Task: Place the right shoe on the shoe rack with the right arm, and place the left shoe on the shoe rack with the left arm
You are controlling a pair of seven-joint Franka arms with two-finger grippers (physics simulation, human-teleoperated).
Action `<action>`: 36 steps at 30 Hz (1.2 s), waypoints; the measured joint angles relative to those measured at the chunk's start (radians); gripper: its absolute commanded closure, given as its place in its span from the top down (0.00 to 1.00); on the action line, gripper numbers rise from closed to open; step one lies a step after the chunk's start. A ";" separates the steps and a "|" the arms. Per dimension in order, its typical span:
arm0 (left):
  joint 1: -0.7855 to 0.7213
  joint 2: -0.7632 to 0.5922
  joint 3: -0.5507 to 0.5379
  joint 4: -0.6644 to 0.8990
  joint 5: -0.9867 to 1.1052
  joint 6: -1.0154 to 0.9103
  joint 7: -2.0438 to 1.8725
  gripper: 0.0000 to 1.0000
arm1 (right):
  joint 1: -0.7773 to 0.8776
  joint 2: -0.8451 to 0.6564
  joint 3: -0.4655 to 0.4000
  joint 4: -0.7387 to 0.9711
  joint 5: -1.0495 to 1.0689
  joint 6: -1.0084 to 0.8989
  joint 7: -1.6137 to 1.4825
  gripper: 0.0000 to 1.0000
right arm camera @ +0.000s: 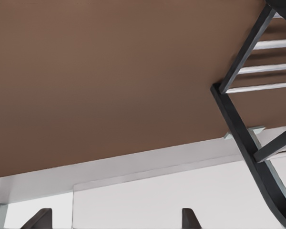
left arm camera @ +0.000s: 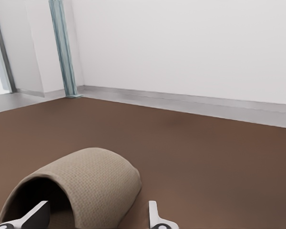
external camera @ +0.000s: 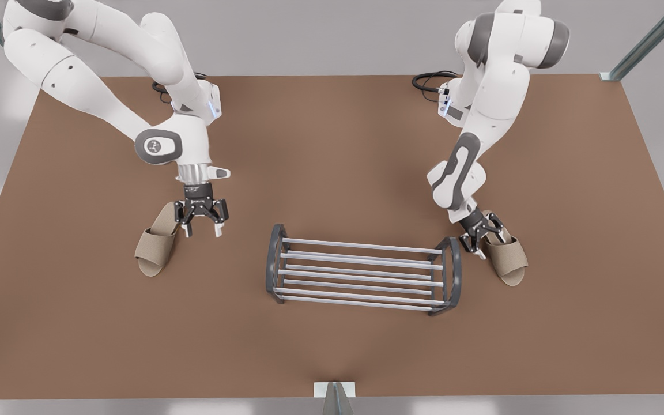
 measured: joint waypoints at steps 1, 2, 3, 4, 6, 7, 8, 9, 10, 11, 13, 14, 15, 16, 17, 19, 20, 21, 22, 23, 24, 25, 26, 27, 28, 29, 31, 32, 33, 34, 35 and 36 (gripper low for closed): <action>0.001 0.007 0.002 0.011 0.005 -0.001 0.000 1.00 | -0.006 0.076 -0.041 -0.011 -0.051 -0.023 -0.034 1.00; 0.007 0.013 0.003 0.020 0.013 -0.002 0.000 1.00 | -0.010 0.123 -0.081 -0.017 -0.105 -0.043 -0.067 1.00; 0.014 0.016 0.005 0.027 0.021 -0.003 0.000 1.00 | -0.013 0.150 -0.113 -0.021 -0.150 -0.064 -0.098 1.00; 0.018 0.021 0.006 0.036 0.029 -0.004 0.000 1.00 | -0.014 0.179 -0.132 -0.034 -0.189 -0.098 -0.127 1.00; 0.020 0.027 0.006 0.047 0.039 -0.005 0.000 1.00 | -0.021 0.253 -0.147 -0.066 -0.272 -0.177 -0.188 1.00; 0.024 0.034 0.006 0.057 0.042 -0.005 0.000 1.00 | -0.025 0.294 -0.150 -0.071 -0.309 -0.212 -0.219 1.00; 0.028 0.039 0.006 0.067 0.045 -0.005 0.000 1.00 | -0.024 0.328 -0.152 -0.072 -0.341 -0.248 -0.248 1.00; 0.031 0.042 0.006 0.074 0.047 -0.006 0.000 1.00 | -0.025 0.370 -0.153 -0.063 -0.369 -0.280 -0.275 1.00; 0.032 0.043 0.007 0.079 0.049 -0.006 0.000 1.00 | -0.029 0.419 -0.153 -0.050 -0.393 -0.308 -0.303 1.00; 0.033 0.044 0.008 0.084 0.051 -0.006 0.000 1.00 | -0.031 0.445 -0.153 -0.040 -0.413 -0.333 -0.329 1.00; 0.034 0.047 0.008 0.093 0.053 -0.007 0.000 1.00 | -0.025 0.442 -0.153 -0.023 -0.439 -0.369 -0.375 1.00; 0.034 0.049 0.008 0.095 0.053 -0.007 0.000 1.00 | -0.022 0.439 -0.153 -0.011 -0.447 -0.382 -0.396 1.00; 0.035 0.054 0.008 0.098 0.054 -0.007 0.000 1.00 | -0.020 0.438 -0.154 -0.001 -0.453 -0.393 -0.415 1.00; 0.035 0.063 0.008 0.106 0.056 -0.007 0.000 1.00 | -0.011 0.437 -0.155 0.010 -0.458 -0.402 -0.432 1.00; 0.036 0.072 0.008 0.115 0.060 -0.007 0.000 1.00 | -0.002 0.437 -0.159 0.018 -0.460 -0.410 -0.447 1.00; 0.036 0.092 0.010 0.131 0.064 -0.007 0.000 1.00 | 0.013 0.427 -0.171 0.030 -0.464 -0.422 -0.474 1.00; 0.039 0.100 0.010 0.138 0.069 -0.007 0.000 1.00 | 0.028 0.425 -0.176 0.050 -0.466 -0.427 -0.479 1.00; 0.045 0.105 0.011 0.142 0.076 -0.007 0.000 1.00 | 0.038 0.422 -0.184 0.070 -0.467 -0.427 -0.481 1.00; 0.050 0.110 0.011 0.147 0.081 -0.007 0.000 1.00 | 0.037 0.420 -0.190 0.100 -0.468 -0.412 -0.482 1.00; 0.052 0.113 0.011 0.151 0.086 -0.007 0.000 1.00 | 0.033 0.419 -0.196 0.126 -0.469 -0.391 -0.484 1.00; 0.054 0.118 0.011 0.158 0.089 -0.007 0.000 1.00 | 0.027 0.419 -0.200 0.138 -0.469 -0.374 -0.485 1.00; 0.055 0.124 0.011 0.164 0.094 -0.006 0.000 1.00 | 0.025 0.419 -0.205 0.144 -0.470 -0.359 -0.487 1.00; 0.059 0.127 0.011 0.170 0.100 -0.006 0.000 1.00 | 0.022 0.419 -0.208 0.145 -0.470 -0.343 -0.487 1.00; 0.062 0.129 0.011 0.176 0.105 -0.005 0.000 1.00 | 0.020 0.421 -0.210 0.143 -0.471 -0.328 -0.488 1.00; 0.063 0.131 0.011 0.179 0.109 -0.004 0.000 1.00 | 0.011 0.427 -0.212 0.141 -0.473 -0.315 -0.488 1.00; 0.064 0.131 0.011 0.181 0.112 -0.004 0.000 1.00 | 0.006 0.433 -0.219 0.140 -0.483 -0.304 -0.487 1.00; 0.062 0.132 0.011 0.187 0.116 -0.003 0.000 1.00 | 0.001 0.440 -0.255 0.131 -0.523 -0.288 -0.478 1.00; 0.062 0.131 0.011 0.189 0.117 -0.003 0.000 1.00 | 0.002 0.439 -0.268 0.132 -0.537 -0.282 -0.473 1.00; 0.061 0.129 0.011 0.190 0.118 -0.003 0.000 0.99 | 0.001 0.438 -0.275 0.132 -0.537 -0.276 -0.470 1.00; 0.061 0.128 0.011 0.190 0.118 -0.002 0.000 0.98 | -0.003 0.439 -0.278 0.131 -0.537 -0.271 -0.469 1.00; 0.061 0.126 0.012 0.190 0.118 -0.002 0.000 0.97 | -0.006 0.441 -0.277 0.130 -0.537 -0.267 -0.469 1.00; 0.061 0.125 0.015 0.190 0.119 -0.002 0.000 0.93 | -0.006 0.443 -0.273 0.128 -0.537 -0.262 -0.472 1.00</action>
